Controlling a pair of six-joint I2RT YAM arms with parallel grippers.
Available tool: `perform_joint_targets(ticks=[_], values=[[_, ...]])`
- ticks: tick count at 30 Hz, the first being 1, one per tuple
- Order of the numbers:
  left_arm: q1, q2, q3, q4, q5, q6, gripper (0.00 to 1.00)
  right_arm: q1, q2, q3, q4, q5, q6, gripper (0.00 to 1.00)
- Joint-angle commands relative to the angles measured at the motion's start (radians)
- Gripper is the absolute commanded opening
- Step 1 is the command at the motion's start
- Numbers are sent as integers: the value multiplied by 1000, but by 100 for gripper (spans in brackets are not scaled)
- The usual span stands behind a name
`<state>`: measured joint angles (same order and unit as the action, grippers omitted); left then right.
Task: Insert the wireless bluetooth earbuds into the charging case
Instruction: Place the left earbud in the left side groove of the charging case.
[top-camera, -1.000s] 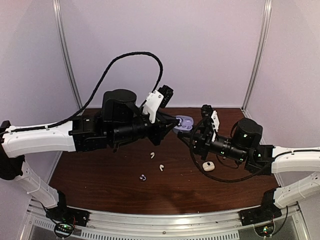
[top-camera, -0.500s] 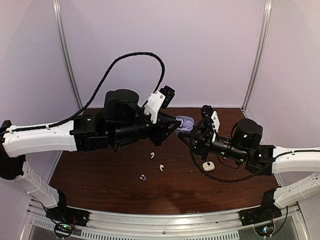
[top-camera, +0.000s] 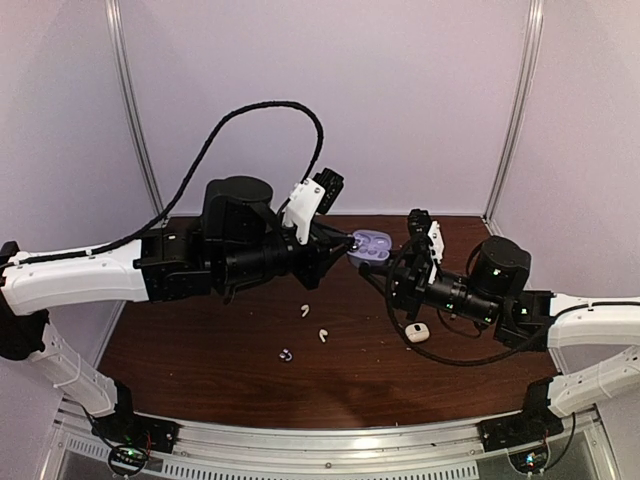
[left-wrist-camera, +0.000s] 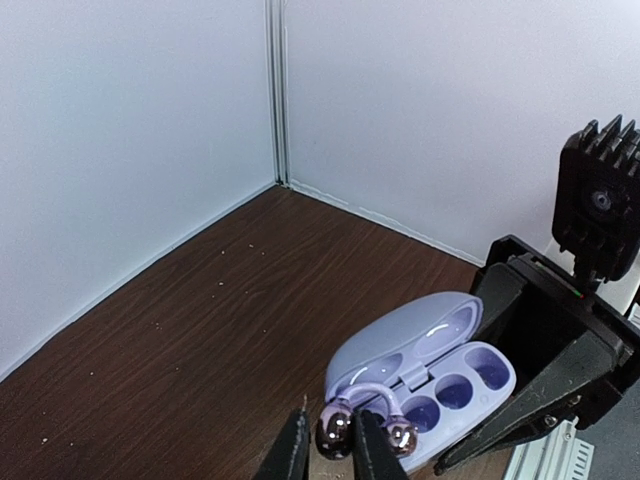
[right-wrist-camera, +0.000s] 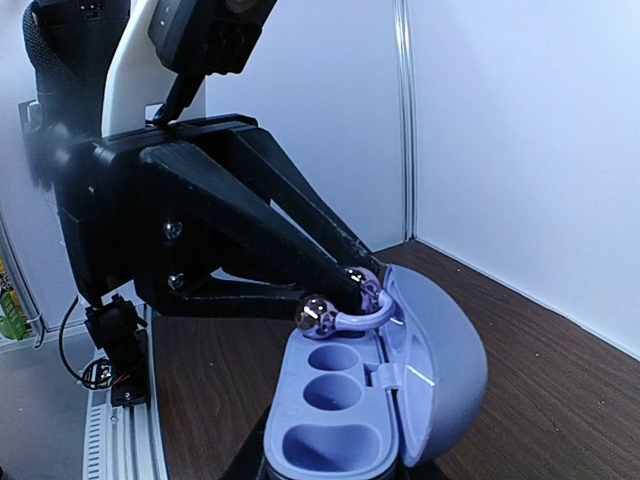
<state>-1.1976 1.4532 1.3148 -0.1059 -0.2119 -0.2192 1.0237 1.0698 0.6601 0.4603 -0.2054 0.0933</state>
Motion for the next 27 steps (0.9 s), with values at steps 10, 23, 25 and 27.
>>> perform_joint_targets(ticks=[10, 23, 25, 27], values=[[-2, -20, -25, 38, 13, -11, 4, 7, 8, 7, 52, 26, 14, 0], [-3, 14, 6, 23, -53, -60, 7, 7, 7, -4, 71, 18, 38, 0], [-3, 25, 29, -12, -50, -62, 12, 7, 6, -10, 83, 20, 43, 0], [-3, 27, 35, -22, -29, -64, 15, 8, 11, -12, 88, 26, 45, 0]])
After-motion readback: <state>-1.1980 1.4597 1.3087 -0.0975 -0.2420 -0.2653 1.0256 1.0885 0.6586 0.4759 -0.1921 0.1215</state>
